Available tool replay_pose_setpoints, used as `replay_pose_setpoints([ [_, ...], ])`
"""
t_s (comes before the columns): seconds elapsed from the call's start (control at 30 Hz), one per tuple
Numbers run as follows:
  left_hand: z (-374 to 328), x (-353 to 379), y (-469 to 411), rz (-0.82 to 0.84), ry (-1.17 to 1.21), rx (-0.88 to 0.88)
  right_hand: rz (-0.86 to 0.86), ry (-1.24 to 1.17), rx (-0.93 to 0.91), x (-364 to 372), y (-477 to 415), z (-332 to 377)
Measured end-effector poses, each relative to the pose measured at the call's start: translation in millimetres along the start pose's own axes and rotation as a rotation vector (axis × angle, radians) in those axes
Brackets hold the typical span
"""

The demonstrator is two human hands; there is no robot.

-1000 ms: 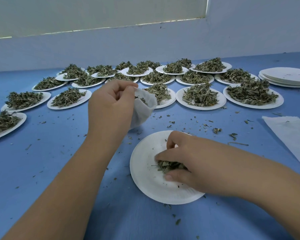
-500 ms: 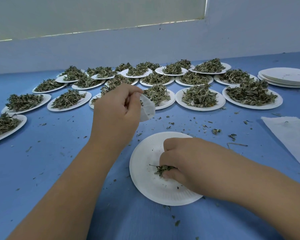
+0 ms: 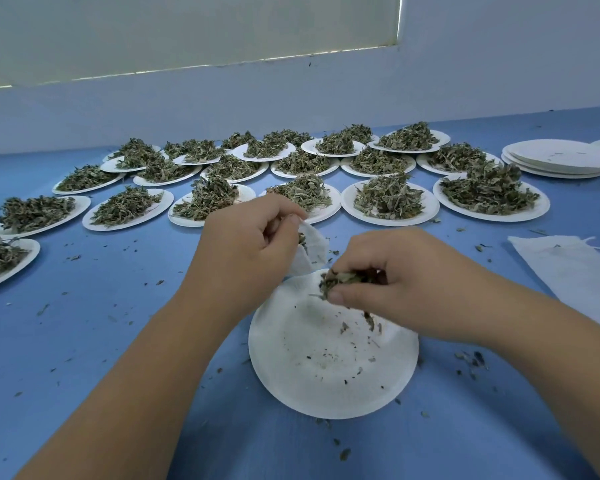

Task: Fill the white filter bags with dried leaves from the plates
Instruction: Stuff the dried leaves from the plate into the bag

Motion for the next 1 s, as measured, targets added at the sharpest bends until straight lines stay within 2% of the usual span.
replay_pose_setpoints([
  [0.17,-2.7,3.1,1.7,0.035,0.0,0.002,-0.193,0.002,0.048,-11.2,0.1,-4.9],
  [0.27,-3.6,6.6,2.8,0.059,0.013,-0.013,-0.237,0.061,0.068,-11.8,-0.9,-3.5],
  [0.7,-7.8,24.3,11.3,0.083,0.077,-0.111,-0.042,0.518,0.173,11.0,-6.3,4.5],
  [0.87,-9.6,28.3,12.9,0.091,0.093,-0.134,-0.006,0.579,0.233,14.7,-7.5,5.3],
  [1.0,-11.6,32.5,14.3,0.116,0.077,-0.143,-0.046,0.585,0.234,15.8,-6.5,7.0],
])
Point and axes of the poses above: each hand's wrist, its own y-axis away from the middle knuckle, its own x-axis out of the palm, z = x × y, the point moved 5 cm from there along -y, towards the middle knuckle, and after that the axes turned 13 degrees about y, right-handed, at the moved point
